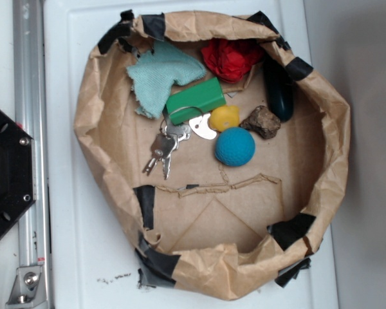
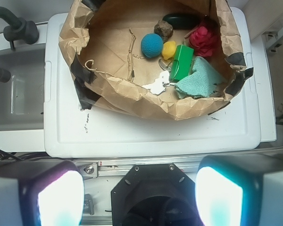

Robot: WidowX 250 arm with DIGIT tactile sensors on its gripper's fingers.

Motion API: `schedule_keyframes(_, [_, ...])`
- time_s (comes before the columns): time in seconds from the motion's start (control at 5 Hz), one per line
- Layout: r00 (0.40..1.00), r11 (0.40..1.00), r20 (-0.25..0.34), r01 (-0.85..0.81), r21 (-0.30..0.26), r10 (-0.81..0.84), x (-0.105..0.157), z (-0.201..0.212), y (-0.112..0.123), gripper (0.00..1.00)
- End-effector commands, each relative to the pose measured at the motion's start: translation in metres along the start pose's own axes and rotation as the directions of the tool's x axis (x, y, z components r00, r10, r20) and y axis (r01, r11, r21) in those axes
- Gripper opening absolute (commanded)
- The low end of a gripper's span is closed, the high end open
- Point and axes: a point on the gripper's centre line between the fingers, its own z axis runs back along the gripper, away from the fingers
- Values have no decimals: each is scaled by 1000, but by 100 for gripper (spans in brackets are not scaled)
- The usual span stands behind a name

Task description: Grab the blue cloth.

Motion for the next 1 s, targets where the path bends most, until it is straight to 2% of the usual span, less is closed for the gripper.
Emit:
schedule_keyframes(0.0, [1000,1000,0,0,0,0,0,0,0,100])
schedule_keyframes(0.2, [994,987,3,105,123,-107,49,-20,14,100])
schedule_keyframes(0.4, [962,959,-34,273,75,-271,90,-47,18,100])
schedule_keyframes(0.6, [877,877,-111,476,62,-468,101,-94,30,100])
schedule_keyframes(0.8, [802,806,-201,586,83,-563,97,-129,63,100])
